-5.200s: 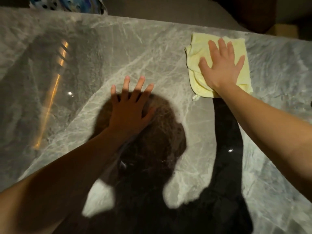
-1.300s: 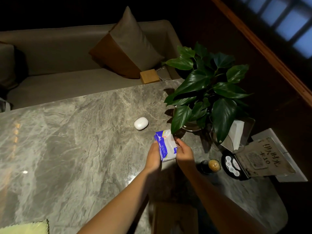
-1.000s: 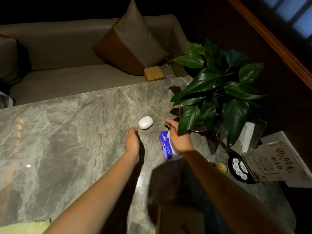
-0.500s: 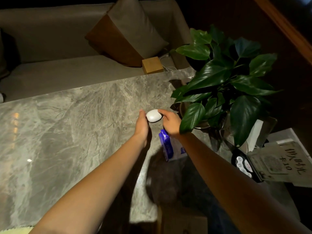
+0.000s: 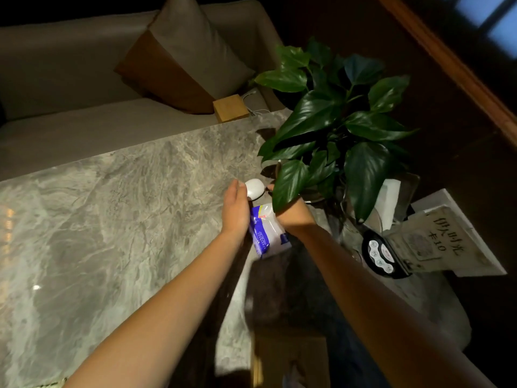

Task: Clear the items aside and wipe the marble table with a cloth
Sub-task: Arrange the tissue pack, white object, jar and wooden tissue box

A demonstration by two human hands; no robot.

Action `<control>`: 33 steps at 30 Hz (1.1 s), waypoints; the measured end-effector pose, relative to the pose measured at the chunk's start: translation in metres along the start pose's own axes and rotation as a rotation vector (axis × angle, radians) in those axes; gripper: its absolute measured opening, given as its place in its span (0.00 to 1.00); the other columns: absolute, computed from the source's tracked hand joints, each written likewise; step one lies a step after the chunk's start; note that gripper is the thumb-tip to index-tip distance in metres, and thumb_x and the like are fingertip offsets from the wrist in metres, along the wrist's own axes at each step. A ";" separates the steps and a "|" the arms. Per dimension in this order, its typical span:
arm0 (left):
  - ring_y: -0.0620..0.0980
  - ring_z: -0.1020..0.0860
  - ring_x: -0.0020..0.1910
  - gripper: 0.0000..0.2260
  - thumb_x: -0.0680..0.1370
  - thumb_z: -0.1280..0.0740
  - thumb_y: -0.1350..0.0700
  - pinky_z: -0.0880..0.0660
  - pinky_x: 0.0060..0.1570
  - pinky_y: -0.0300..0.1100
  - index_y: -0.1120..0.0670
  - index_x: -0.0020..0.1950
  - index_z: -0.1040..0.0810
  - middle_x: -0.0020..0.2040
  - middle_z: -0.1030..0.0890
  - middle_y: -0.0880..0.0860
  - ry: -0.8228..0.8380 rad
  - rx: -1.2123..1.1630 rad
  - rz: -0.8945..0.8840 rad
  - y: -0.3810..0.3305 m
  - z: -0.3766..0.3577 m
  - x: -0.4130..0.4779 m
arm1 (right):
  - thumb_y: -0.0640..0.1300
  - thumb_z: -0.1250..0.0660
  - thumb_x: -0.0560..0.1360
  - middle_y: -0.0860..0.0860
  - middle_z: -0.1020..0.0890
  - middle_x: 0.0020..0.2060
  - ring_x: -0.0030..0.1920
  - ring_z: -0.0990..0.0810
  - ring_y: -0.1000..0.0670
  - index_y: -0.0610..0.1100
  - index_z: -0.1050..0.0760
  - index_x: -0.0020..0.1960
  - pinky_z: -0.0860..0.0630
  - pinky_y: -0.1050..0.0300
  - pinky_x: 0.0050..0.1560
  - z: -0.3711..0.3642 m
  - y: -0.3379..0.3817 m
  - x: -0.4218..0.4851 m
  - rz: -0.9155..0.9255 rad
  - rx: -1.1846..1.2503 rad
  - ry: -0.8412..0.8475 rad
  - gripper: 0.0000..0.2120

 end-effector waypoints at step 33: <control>0.45 0.29 0.60 0.19 0.82 0.50 0.46 0.39 0.59 0.39 0.52 0.66 0.28 0.64 0.26 0.51 0.514 0.126 0.142 0.059 -0.160 -0.136 | 0.27 0.45 0.78 0.43 0.24 0.57 0.58 0.26 0.49 0.32 0.32 0.68 0.27 0.68 0.55 0.051 -0.181 -0.113 -0.158 0.714 -0.295 0.19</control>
Point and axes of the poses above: each hand's wrist, its own x-axis towards the middle knuckle, its own z-axis out of the back of the hand, y = z × x, the point moved 7 cm from there along x, towards the middle knuckle
